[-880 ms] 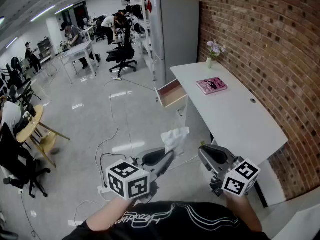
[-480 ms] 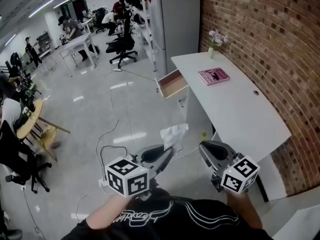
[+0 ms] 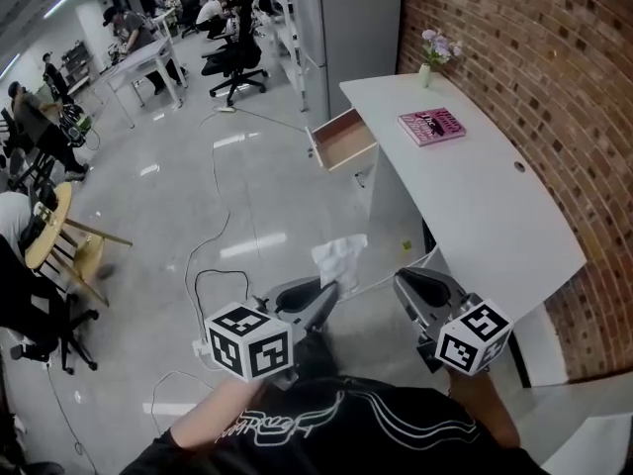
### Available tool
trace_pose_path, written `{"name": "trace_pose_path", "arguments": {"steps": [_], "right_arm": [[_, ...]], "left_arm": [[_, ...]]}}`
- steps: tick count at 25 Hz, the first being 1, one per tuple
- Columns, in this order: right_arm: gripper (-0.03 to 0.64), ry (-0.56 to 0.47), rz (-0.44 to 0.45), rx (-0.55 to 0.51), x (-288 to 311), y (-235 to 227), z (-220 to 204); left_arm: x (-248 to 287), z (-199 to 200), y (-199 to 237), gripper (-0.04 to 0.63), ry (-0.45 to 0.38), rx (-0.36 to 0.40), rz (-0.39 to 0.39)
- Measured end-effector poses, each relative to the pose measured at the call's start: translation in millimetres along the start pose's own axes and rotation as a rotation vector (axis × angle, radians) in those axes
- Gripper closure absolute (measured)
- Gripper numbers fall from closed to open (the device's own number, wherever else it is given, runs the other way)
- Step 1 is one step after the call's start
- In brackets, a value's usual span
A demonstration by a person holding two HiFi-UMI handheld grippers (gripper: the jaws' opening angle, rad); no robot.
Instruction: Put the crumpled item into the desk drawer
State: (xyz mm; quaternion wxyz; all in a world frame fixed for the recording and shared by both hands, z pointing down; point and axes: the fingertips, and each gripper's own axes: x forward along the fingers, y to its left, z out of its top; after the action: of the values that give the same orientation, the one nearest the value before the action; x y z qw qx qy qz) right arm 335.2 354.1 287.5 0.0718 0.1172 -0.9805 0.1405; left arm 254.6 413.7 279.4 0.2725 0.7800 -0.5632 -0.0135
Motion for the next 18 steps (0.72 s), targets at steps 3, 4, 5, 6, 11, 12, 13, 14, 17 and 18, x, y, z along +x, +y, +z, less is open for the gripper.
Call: {"name": "trace_pose_path", "arguments": {"steps": [3,4,5,6,11,12,13,14,17,18], "right_arm": [[0.56,0.015,-0.012,0.019,37.6,-20.0,2.4],[0.56,0.017,-0.009,0.027,53.1,-26.8,4.0],[0.56,0.024,-0.009,0.035,68.5,-33.5,4.5],[0.56,0.037,-0.013,0.046,83.5,-40.1,3.9],[0.56,0.097,-0.042,0.095,166.9,-84.0,4.8],[0.56,0.107,-0.046,0.106,186.0,-92.9,5.0],[0.56,0.118,-0.05,0.117,205.2,-101.6,5.0],[0.56,0.127,-0.052,0.124,224.6,-110.2,5.4],[0.56,0.153,-0.062,0.139,280.2,-137.2,10.5],[0.56,0.163,-0.066,0.146,296.8,-145.0,12.9]], "left_arm": [[14.8,14.3,38.9,0.523,0.011,-0.02,-0.001],[20.6,20.3,54.6,0.523,0.017,-0.026,0.0],[26.1,25.5,70.4,0.523,0.025,-0.033,0.002],[31.3,30.0,86.2,0.523,0.036,-0.042,0.006],[66.0,62.5,176.3,0.523,0.082,-0.086,0.029],[73.4,70.1,196.6,0.524,0.088,-0.096,0.033],[80.5,77.1,216.9,0.523,0.096,-0.107,0.036],[87.6,83.6,237.0,0.523,0.104,-0.116,0.037],[109.4,101.7,296.1,0.523,0.131,-0.136,0.034],[115.4,106.8,315.1,0.523,0.138,-0.145,0.033]]}}
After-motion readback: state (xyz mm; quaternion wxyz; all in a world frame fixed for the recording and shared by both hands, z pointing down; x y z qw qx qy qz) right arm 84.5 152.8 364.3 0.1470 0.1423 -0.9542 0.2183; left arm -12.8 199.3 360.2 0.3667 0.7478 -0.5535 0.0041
